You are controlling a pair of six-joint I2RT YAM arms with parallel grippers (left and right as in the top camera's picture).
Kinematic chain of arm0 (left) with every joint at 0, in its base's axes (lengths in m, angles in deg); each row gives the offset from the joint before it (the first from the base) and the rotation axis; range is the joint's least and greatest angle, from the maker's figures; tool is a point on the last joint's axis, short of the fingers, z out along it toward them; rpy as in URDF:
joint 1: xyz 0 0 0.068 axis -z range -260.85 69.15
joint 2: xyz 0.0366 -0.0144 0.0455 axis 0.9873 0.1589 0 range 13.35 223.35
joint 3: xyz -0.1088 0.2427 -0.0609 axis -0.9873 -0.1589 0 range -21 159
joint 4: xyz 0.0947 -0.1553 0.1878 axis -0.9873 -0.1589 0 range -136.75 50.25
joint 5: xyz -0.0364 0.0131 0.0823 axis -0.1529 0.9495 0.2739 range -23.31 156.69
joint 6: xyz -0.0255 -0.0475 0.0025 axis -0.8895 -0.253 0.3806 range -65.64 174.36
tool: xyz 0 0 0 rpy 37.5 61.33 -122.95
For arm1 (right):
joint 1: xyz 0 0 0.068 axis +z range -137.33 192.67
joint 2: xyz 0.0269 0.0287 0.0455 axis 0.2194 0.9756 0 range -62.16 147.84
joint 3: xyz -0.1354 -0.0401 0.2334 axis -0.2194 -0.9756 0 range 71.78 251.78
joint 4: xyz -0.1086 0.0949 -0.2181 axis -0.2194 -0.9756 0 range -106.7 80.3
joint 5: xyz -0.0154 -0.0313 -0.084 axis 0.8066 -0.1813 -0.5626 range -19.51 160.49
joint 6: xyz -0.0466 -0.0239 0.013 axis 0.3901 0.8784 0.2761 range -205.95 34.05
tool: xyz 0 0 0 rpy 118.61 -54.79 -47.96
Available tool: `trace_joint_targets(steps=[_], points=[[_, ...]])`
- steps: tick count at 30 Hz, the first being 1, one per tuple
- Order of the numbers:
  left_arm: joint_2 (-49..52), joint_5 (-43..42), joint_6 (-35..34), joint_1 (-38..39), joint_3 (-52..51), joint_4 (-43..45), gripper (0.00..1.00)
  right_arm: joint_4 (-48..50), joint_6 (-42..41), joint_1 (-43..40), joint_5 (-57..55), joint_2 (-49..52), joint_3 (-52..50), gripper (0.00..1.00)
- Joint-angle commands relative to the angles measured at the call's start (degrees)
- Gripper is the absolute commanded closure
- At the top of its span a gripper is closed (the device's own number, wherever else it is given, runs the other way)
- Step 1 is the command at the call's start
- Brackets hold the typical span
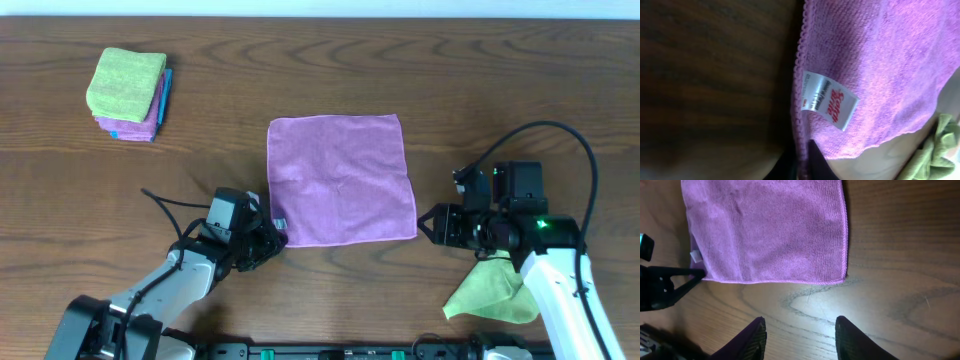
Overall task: Fold the cloth
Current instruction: 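Grasp the near corners of the purple cloth with both grippers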
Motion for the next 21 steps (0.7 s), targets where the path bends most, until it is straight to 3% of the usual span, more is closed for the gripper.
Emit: trace_joint_targets(steps=[1,13,21], points=[[0.39,0.59,-0.13,0.11,-0.26,-0.02,0.94,-0.31,1.53,-0.5,0.66,0.39,-0.31,0.54],[0.37,-0.7,-1.05,0.11,-0.22,0.07,0.94,7.28,2.36,-0.46,6.71,10.58,-6.6,0.55],[0.37,-0.94,-1.05,0.11,-0.22,0.07,0.94,12.85,2.29,-0.46,2.29,18.23,-6.62,0.6]])
